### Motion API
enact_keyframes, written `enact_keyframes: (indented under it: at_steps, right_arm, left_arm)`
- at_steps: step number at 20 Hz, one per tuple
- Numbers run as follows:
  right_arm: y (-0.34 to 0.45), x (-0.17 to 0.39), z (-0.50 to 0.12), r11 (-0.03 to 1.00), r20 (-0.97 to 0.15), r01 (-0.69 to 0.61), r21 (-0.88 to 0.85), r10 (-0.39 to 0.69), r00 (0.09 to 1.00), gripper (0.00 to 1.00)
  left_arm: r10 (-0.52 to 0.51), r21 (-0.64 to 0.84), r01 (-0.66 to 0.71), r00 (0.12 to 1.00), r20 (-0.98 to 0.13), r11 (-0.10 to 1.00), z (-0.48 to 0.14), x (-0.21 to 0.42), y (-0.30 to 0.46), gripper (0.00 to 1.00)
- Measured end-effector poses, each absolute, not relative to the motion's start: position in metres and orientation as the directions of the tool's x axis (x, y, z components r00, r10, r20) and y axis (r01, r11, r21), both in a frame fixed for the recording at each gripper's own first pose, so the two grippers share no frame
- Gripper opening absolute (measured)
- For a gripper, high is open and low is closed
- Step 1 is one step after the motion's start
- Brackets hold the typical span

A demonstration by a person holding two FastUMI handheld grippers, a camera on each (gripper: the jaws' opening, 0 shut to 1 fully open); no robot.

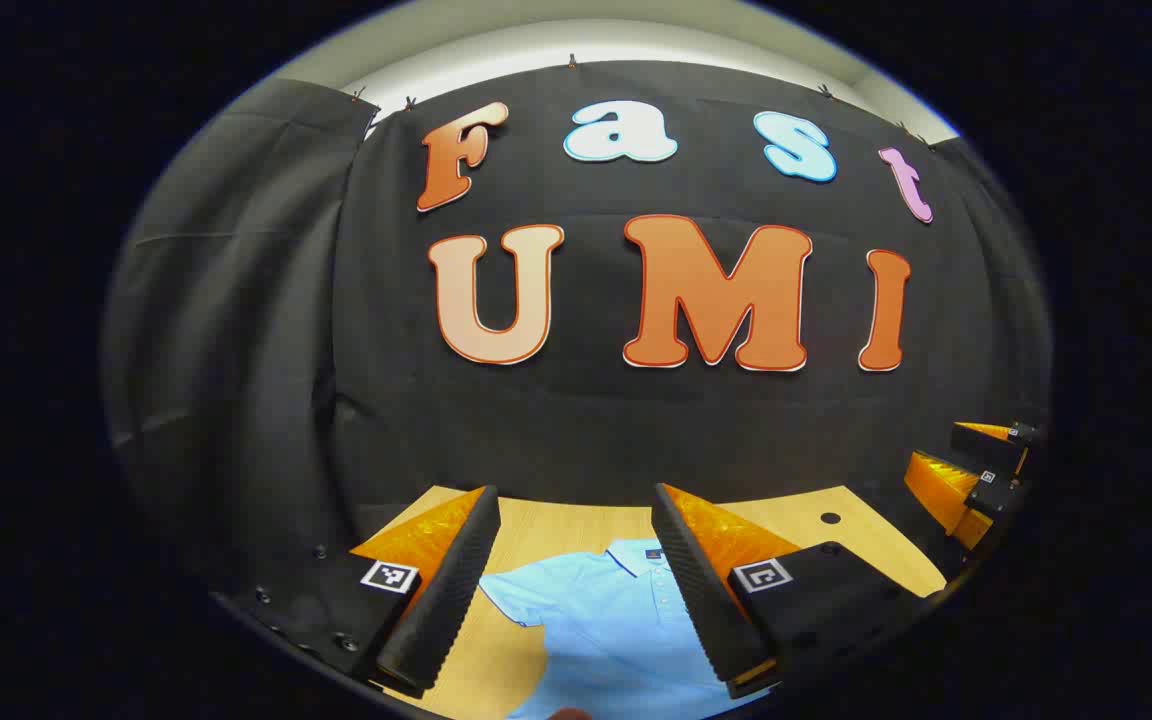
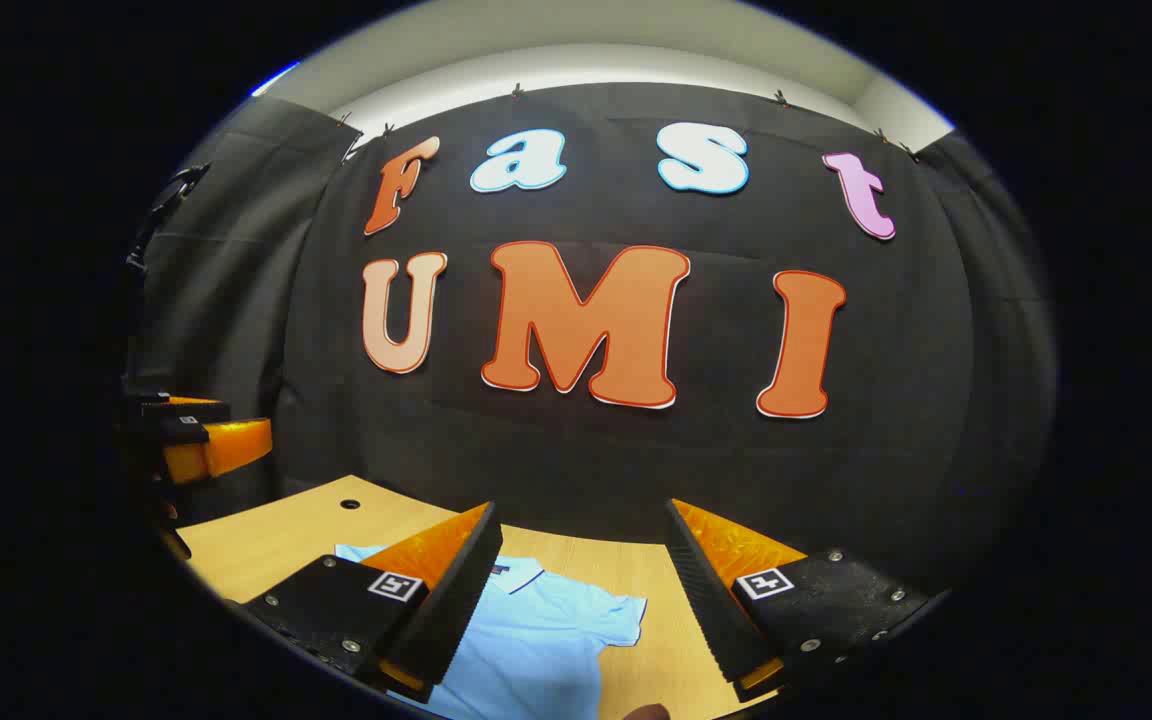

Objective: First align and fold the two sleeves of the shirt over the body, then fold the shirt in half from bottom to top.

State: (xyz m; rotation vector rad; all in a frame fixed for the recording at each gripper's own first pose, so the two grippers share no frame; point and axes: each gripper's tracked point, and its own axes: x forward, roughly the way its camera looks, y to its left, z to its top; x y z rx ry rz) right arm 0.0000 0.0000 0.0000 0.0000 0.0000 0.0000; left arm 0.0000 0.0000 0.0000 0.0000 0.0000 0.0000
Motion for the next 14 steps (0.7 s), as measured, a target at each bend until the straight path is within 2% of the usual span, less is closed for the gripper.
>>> enact_keyframes:
  at_steps: [3,7,14]
  right_arm:
    - [0.010,0.002,-0.004,0.999,-0.007,-0.019,0.041,0.019,1.000,0.98]
    - [0.008,0.008,-0.014,0.998,-0.047,0.041,0.043,-0.039,0.998,0.98]
    - [0.006,0.027,-0.018,0.997,-0.086,0.040,0.062,-0.034,0.996,0.98]
  left_arm:
    - [-0.035,0.033,0.034,0.999,0.018,0.999,-0.001,0.008,-0.015,0.99]
    - [-0.076,0.127,0.067,0.995,0.069,0.990,0.014,0.015,-0.019,0.99]
    - [-0.093,0.122,0.086,0.994,0.058,0.989,0.007,0.021,-0.019,1.00]
